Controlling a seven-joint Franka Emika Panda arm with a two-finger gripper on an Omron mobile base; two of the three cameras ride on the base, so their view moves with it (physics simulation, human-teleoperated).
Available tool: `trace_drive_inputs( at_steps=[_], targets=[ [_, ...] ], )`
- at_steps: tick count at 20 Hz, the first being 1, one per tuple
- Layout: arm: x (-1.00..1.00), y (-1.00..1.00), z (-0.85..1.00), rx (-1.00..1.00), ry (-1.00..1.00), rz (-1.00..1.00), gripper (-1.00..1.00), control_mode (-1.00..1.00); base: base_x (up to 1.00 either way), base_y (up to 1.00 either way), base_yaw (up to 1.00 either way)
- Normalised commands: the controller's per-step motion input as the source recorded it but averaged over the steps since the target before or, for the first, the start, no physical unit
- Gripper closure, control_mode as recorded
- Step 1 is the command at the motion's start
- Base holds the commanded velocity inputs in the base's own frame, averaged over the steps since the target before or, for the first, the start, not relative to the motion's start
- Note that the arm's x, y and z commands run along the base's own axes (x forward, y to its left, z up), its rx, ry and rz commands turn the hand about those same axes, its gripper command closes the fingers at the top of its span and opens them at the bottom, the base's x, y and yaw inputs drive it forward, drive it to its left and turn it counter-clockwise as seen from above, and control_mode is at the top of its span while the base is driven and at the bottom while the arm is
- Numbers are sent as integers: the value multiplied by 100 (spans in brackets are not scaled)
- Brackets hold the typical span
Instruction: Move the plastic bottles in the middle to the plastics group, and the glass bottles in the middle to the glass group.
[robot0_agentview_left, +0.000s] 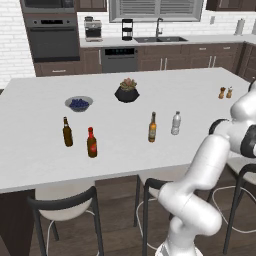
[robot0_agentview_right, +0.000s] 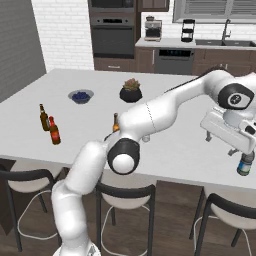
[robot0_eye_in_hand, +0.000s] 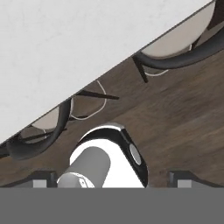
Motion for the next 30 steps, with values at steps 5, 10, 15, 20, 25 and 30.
trace_drive_inputs(
  at_steps=[5, 10, 15, 20, 25, 30],
  targets=[
    [-33, 100, -36, -33, -3, 0, -100, -100, 0, 0, 0],
    [-9, 100, -18, -26, 1, 0, -100, -100, 0, 0, 0],
    [0, 98, 0, -23, 21, 0, -100, -100, 0, 0, 0],
    [5, 78, 10, -19, 28, 1, -100, -100, 0, 0, 0],
    [22, 64, 28, 5, 27, 9, -100, -100, 0, 0, 0],
    [29, 57, 17, 26, 5, 25, -100, -100, 0, 0, 0]
  ],
)
